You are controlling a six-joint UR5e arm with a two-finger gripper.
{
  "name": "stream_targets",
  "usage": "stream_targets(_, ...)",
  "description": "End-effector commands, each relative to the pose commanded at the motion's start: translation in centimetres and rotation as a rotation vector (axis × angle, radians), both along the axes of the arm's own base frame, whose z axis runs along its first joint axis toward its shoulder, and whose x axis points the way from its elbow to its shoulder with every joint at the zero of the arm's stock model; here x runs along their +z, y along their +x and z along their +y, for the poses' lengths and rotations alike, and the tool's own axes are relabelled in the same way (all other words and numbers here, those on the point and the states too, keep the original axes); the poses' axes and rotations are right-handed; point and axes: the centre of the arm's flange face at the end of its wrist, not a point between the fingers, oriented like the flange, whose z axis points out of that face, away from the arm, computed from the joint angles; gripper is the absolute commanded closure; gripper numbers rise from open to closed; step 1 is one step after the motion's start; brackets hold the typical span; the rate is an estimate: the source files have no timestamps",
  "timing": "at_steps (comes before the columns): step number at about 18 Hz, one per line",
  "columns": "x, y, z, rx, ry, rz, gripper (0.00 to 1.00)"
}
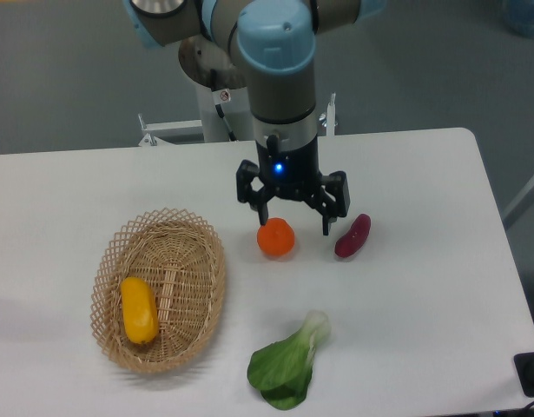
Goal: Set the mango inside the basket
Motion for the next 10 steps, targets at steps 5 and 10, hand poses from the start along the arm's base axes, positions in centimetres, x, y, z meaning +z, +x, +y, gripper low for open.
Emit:
stream_targets(5,-0.15,-0.30,-0.34,-0.005,-0.006,0.001,0.00)
stream_targets(10,-0.40,-0.25,-0.35,-0.005,-0.004,-0.002,0.00)
